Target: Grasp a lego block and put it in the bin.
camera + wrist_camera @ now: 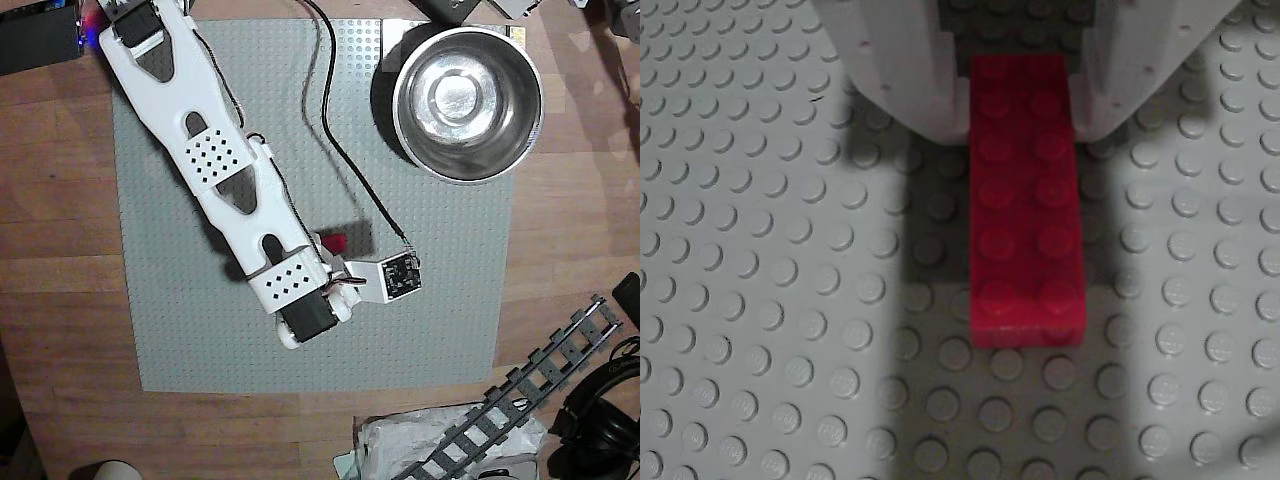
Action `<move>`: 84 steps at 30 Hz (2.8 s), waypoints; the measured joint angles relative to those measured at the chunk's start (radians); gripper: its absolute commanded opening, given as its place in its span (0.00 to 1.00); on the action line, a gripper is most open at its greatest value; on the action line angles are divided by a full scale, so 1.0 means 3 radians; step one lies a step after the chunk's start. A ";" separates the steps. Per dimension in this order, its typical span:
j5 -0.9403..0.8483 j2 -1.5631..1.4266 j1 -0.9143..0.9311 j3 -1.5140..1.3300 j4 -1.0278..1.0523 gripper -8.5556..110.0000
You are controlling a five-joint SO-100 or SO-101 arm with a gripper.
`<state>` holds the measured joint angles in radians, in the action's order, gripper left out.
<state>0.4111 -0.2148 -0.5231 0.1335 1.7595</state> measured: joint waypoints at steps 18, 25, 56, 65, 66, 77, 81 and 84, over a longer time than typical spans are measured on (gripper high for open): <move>0.0235 -0.2061 -0.0552 -0.1115 0.0010 0.07; 0.0608 -0.2275 -0.1110 -0.1488 0.0010 0.07; 0.1462 -0.1432 -0.2352 -0.1739 0.0005 0.07; 0.1478 -0.1186 -0.2301 -0.1575 0.0005 0.07; 0.1452 -0.1186 -0.2311 -0.1560 0.0005 0.07; 0.1278 -0.1186 -0.2383 -0.1401 0.0005 0.36; 0.1278 -0.1263 -0.2291 -0.1401 0.0005 0.36; 0.1248 -0.1508 -0.2056 -0.1416 0.0005 0.36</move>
<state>0.7854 -0.6673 -1.1397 -0.2915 1.7610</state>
